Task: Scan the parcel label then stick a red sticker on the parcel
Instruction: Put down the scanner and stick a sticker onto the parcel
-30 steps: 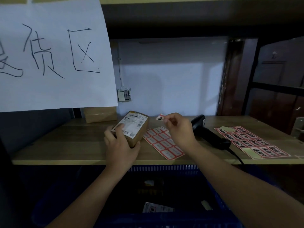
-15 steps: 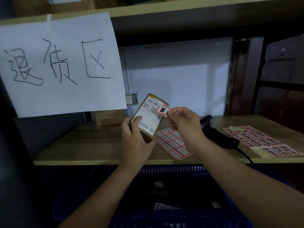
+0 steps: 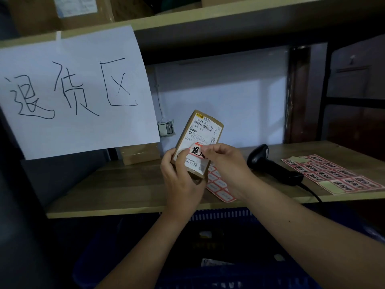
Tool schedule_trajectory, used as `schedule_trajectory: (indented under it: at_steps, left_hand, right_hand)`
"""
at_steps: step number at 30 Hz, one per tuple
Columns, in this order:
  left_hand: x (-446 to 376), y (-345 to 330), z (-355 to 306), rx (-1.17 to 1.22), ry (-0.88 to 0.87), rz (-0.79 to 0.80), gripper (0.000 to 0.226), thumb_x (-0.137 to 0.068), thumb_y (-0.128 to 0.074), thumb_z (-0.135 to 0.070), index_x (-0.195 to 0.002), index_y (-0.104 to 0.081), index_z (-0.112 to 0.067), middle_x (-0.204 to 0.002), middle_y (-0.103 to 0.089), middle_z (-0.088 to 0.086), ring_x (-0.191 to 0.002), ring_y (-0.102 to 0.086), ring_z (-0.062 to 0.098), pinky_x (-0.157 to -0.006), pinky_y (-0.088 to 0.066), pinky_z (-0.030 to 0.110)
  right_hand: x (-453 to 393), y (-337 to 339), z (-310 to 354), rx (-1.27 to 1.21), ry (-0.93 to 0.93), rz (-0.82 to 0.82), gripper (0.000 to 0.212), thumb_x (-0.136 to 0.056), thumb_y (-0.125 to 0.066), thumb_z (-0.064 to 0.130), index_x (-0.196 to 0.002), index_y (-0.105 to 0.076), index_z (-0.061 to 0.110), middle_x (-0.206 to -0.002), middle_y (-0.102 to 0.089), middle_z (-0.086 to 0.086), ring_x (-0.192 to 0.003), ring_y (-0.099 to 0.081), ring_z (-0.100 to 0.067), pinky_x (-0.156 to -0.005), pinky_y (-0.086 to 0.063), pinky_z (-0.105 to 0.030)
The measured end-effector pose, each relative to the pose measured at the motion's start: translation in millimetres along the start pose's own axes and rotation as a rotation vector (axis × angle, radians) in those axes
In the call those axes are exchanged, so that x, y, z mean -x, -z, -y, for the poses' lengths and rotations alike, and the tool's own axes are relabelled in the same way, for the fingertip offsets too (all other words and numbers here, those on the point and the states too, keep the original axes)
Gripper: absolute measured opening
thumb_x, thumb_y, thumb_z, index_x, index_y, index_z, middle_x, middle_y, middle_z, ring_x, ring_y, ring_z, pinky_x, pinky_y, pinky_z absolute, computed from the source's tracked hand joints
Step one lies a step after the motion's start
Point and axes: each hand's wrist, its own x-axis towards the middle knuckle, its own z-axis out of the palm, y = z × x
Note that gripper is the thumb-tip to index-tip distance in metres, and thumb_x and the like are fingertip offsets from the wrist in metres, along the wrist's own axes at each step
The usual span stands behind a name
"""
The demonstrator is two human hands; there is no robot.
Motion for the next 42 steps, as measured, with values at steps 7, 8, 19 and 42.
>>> schedule_trajectory:
  at_steps: [7, 8, 19, 42]
  left_hand:
    - [3, -3, -8, -0.008, -0.049, -0.009, 0.080, -0.068, -0.086, -0.020, -0.130, -0.037, -0.014, -0.135, -0.027, 0.011, -0.126, -0.036, 0.028, -0.090, -0.053, 0.046]
    - [3, -3, -8, -0.006, -0.062, -0.006, 0.081, -0.067, -0.086, -0.018, -0.130, -0.037, -0.014, -0.136, -0.026, 0.012, -0.126, -0.036, 0.029, -0.091, -0.052, 0.045]
    - [11, -13, -11, 0.158, -0.024, -0.056, 0.070, -0.068, -0.085, -0.008, -0.124, -0.043, -0.003, -0.135, -0.024, 0.021, -0.130, -0.036, 0.032, -0.089, -0.053, 0.048]
    - [-35, 20, -28, 0.740, 0.657, 0.233, 0.017, -0.097, -0.051, -0.034, -0.112, -0.060, -0.035, -0.093, -0.073, -0.015, -0.083, -0.071, 0.008, -0.059, -0.053, 0.017]
  right_hand:
    - [0, -6, -6, 0.070, 0.039, -0.157, 0.016, -0.088, -0.070, 0.021, -0.075, -0.066, 0.013, -0.100, -0.075, -0.009, -0.089, -0.072, -0.023, -0.080, -0.060, -0.042]
    - [0, -7, -6, 0.090, 0.052, -0.185, 0.016, -0.087, -0.071, 0.023, -0.075, -0.066, 0.014, -0.099, -0.074, -0.009, -0.089, -0.072, -0.023, -0.080, -0.059, -0.043]
    - [-4, -4, -21, -0.167, -0.017, -0.066, 0.082, -0.081, -0.078, 0.018, -0.136, -0.019, 0.031, -0.102, -0.070, 0.001, -0.087, -0.072, -0.015, -0.068, -0.059, -0.029]
    - [-4, 7, -33, 0.109, 0.302, 0.094, 0.049, -0.099, -0.051, 0.025, -0.144, -0.032, 0.019, -0.114, -0.067, 0.003, -0.090, -0.071, -0.005, -0.069, -0.057, -0.022]
